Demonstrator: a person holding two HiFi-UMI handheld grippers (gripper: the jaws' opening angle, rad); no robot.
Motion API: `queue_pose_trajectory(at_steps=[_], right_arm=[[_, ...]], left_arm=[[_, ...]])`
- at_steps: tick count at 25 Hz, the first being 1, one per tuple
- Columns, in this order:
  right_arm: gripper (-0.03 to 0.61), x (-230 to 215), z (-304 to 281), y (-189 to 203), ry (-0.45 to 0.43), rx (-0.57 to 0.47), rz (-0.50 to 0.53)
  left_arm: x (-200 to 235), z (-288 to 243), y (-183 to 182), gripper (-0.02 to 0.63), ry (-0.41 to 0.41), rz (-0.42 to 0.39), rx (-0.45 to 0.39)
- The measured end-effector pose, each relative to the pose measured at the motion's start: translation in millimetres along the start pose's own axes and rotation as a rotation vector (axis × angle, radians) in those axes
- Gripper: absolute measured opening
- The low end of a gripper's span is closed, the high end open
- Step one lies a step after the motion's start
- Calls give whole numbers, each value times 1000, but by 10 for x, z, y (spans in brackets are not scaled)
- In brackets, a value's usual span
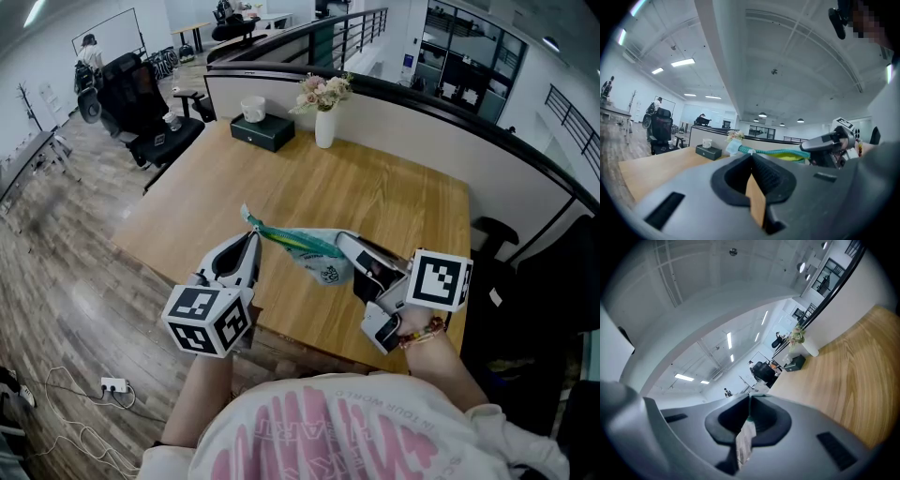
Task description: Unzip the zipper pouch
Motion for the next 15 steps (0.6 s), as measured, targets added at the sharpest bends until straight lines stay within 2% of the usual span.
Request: queue_pose_trajectory(at_steps=[15], right_arm=[[5,-17,71,-2,-17,-16,-19]], left_arm=[[81,59,5,5,-41,12,-7]])
Point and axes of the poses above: the fingertips, and each gripper's own axes: z backward along the fingers, x to its left, y out of its underside, the point moved 9 cm from there along z, backward along the fingers, and after that the axes turned 9 degrees about -y, right-handed, at the moved point
